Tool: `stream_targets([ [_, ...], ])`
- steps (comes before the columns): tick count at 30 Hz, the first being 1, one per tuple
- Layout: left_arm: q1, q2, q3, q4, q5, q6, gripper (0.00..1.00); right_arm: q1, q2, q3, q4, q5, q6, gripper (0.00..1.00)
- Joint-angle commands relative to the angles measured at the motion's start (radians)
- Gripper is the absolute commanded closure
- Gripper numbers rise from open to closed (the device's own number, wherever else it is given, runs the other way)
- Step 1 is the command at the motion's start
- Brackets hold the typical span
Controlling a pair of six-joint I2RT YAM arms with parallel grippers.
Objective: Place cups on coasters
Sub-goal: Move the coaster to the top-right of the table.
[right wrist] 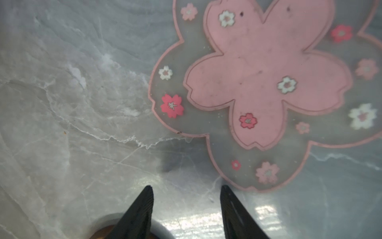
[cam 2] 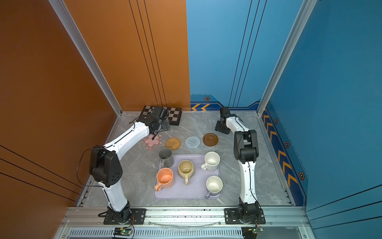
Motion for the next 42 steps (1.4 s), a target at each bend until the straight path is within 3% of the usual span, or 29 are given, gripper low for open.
stream_targets([
  [1, 0.007, 0.042, 0.035, -0.029, 0.004, -0.019, 0.02, 0.018, 0.020, 0.040, -0.027, -0.001, -0.049, 0.44],
  [24, -0.009, 0.144, 0.087, -0.030, 0.047, -0.044, 0.02, -0.020, 0.208, 0.227, 0.009, -0.033, 0.045, 0.42],
  [32, -0.011, 0.152, 0.093, -0.030, 0.052, -0.040, 0.02, -0.045, 0.200, 0.221, 0.014, -0.007, 0.059, 0.42],
  [42, -0.044, 0.128, 0.097, -0.030, 0.029, -0.004, 0.02, -0.012, 0.103, 0.193, 0.019, -0.126, -0.005, 0.38],
])
